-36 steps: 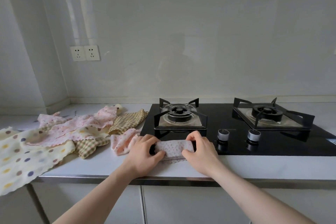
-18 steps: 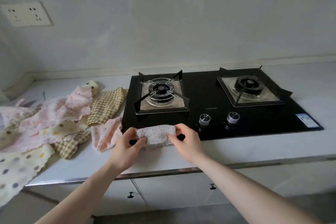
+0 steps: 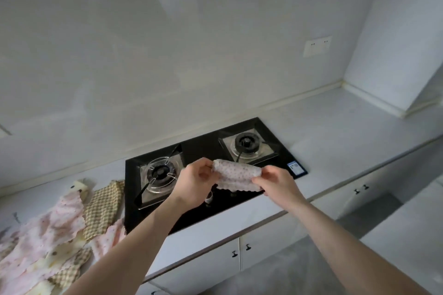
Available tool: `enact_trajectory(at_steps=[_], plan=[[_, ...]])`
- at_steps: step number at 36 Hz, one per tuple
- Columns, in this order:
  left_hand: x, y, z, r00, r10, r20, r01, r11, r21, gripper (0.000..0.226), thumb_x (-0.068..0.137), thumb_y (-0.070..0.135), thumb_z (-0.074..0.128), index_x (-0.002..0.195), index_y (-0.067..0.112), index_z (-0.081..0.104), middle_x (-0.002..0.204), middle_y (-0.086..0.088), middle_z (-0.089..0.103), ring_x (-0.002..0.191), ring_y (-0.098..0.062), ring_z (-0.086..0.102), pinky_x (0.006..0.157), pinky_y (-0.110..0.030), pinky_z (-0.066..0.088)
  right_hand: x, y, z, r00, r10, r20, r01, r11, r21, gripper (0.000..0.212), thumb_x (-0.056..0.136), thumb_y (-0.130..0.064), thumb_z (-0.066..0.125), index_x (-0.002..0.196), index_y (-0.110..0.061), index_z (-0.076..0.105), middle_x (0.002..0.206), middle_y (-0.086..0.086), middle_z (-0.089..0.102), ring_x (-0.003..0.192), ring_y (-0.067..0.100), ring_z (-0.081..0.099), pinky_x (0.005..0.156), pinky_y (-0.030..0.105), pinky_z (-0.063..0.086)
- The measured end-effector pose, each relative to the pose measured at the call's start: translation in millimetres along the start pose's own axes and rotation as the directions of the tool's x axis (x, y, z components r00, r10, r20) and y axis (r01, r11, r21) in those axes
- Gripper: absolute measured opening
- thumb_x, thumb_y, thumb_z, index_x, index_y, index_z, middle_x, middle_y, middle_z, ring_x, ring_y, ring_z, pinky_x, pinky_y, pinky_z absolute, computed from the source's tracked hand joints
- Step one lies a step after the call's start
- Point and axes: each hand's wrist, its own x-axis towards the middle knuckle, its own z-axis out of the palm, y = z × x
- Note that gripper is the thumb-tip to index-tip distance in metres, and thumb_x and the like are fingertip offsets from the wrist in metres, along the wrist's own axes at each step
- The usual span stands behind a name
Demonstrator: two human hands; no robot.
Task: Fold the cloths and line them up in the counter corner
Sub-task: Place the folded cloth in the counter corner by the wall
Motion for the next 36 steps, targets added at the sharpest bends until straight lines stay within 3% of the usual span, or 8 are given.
enact_trajectory(at_steps=[5,8,10,13,20,28,33,36], plan=[[39.0,60.3,62.1,0.997,0.008,0.077,-0.005,0.999,-0.037,0.010,0.091,0.029,0.073,0.099,0.023,0.071,0.086,0.006,0.074,0.079,-0.007,0.068,0.067,-0.012,0.045,0.2,21.6,-92.7,0.993,0.067,-0.101,-0.072,0.996,-0.048,0.015,0.081,-0.027,0.073,0.080,-0.012,0.072,0.075,0.003,0.073,0.078,0.025,0.071,0.077,0.047,0.057],[58.6,94.5,97.9,0.992,-0.008,0.127,0.015,0.998,-0.055,0.017,0.094,0.035,0.070,0.102,0.020,0.070,0.085,0.005,0.074,0.079,-0.008,0.070,0.073,-0.021,0.055,5.2,34.5,-138.4,0.984,0.127,-0.123,-0.132,0.990,-0.038,0.015,0.081,-0.026,0.073,0.081,-0.011,0.071,0.073,0.005,0.075,0.081,0.029,0.072,0.073,0.041,0.057],[70.5,115.9,117.4,0.989,-0.013,0.146,0.021,0.998,-0.057,0.012,0.096,0.034,0.068,0.095,0.022,0.069,0.078,0.007,0.073,0.068,0.000,0.068,0.065,-0.018,0.052,12.0,39.5,-165.5,0.977,0.163,-0.137,-0.165,0.986,-0.004,0.013,0.081,-0.024,0.073,0.083,-0.012,0.073,0.073,0.006,0.075,0.083,0.031,0.072,0.067,0.034,0.054],[89.9,140.2,141.6,0.987,-0.027,0.157,0.034,0.998,-0.047,0.016,0.096,0.035,0.067,0.084,0.024,0.068,0.072,0.009,0.072,0.063,0.000,0.065,0.061,-0.017,0.046,24.4,46.7,-198.8,0.969,0.203,-0.140,-0.202,0.979,0.024,0.014,0.083,-0.025,0.074,0.087,-0.012,0.075,0.075,0.008,0.076,0.079,0.027,0.073,0.065,0.030,0.052],[149.1,173.0,179.5,0.982,-0.073,0.177,0.067,0.997,0.037,0.020,0.093,0.038,0.068,0.084,0.021,0.072,0.070,0.009,0.074,0.070,-0.006,0.068,0.066,-0.024,0.050,63.7,61.6,-246.6,0.953,0.248,-0.173,-0.238,0.968,0.077,0.017,0.085,-0.030,0.076,0.086,-0.014,0.071,0.070,0.000,0.073,0.065,0.005,0.071,0.055,0.019,0.049],[227.1,194.5,217.5,0.972,-0.060,0.229,0.034,0.993,0.115,0.010,0.088,0.033,0.073,0.083,0.025,0.069,0.080,0.008,0.074,0.082,-0.014,0.069,0.077,-0.030,0.056,122.0,78.5,-289.0,0.919,0.330,-0.214,-0.305,0.941,0.145,0.017,0.087,-0.021,0.074,0.089,-0.004,0.073,0.083,0.017,0.076,0.062,0.010,0.066,0.051,0.018,0.046],[278.2,209.8,247.0,0.955,-0.051,0.291,0.008,0.989,0.145,0.016,0.094,0.038,0.066,0.090,0.023,0.070,0.088,0.005,0.073,0.080,-0.013,0.066,0.066,-0.027,0.055,158.6,94.6,-315.2,0.891,0.392,-0.228,-0.351,0.915,0.199,0.011,0.085,-0.017,0.074,0.081,-0.007,0.071,0.067,0.007,0.069,0.058,0.012,0.061,0.051,0.019,0.044],[299.3,220.8,273.4,0.951,-0.041,0.306,0.000,0.991,0.135,0.020,0.096,0.038,0.063,0.092,0.019,0.070,0.087,0.003,0.072,0.071,-0.011,0.061,0.056,-0.021,0.045,180.3,109.6,-331.7,0.860,0.437,-0.263,-0.368,0.888,0.276,0.012,0.082,-0.017,0.077,0.075,-0.010,0.070,0.062,0.005,0.067,0.060,0.016,0.061,0.053,0.023,0.044]])
